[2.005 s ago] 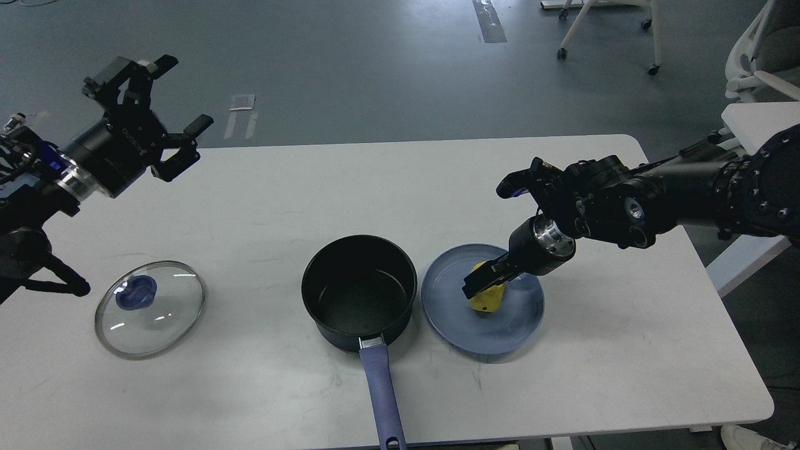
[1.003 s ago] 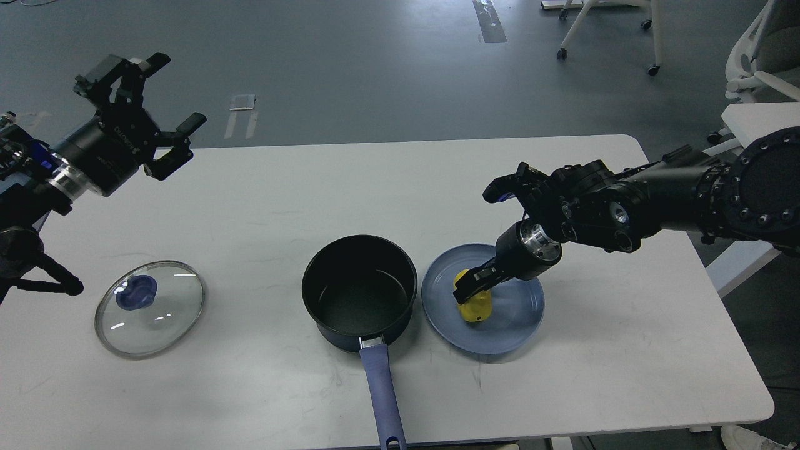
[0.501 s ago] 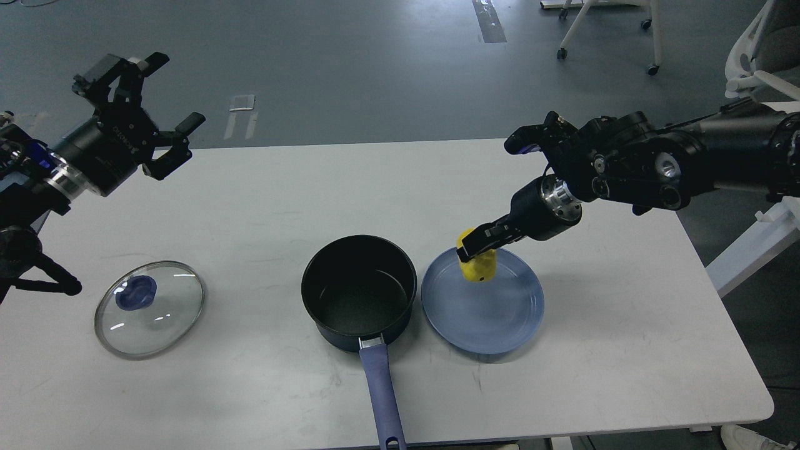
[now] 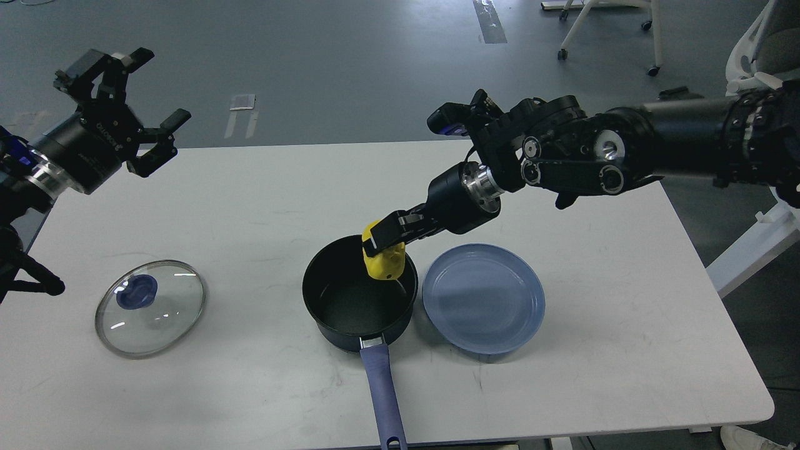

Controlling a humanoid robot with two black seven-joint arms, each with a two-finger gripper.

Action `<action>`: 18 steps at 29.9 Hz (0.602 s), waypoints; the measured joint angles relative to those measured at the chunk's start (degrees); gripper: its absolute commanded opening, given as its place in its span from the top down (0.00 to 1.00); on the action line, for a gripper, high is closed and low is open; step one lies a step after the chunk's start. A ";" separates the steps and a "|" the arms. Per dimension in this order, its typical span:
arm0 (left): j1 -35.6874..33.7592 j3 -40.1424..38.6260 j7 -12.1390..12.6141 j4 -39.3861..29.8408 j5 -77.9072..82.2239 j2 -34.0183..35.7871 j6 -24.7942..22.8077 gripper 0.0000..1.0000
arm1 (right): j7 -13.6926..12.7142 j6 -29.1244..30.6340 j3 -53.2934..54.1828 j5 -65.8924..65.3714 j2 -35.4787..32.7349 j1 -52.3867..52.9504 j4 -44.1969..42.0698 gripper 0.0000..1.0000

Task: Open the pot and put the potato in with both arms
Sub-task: 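Lift the potato and move it over the open saucepan, then lower the potato into the saucepan and release it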

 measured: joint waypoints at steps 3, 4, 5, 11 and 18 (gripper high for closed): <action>0.00 0.00 0.00 0.00 -0.01 0.40 0.00 0.02 | 0.00 0.00 0.08 0.10 1.97 -1.85 -1.47 0.50; 0.00 0.00 0.00 0.00 -0.03 0.44 0.00 0.02 | 0.00 0.00 0.10 0.14 2.45 -2.46 -1.97 0.50; 0.00 0.00 0.00 0.00 -0.03 0.44 0.00 0.02 | 0.00 0.01 0.10 0.14 2.82 -3.01 -2.34 0.50; 0.00 0.07 0.00 0.00 -0.04 0.42 0.00 0.02 | 0.00 0.00 0.45 0.88 4.59 -6.28 -4.65 0.50; 0.33 0.07 0.00 0.00 -0.05 0.35 0.00 0.02 | 0.00 0.00 0.48 3.56 4.85 -7.24 -6.06 0.29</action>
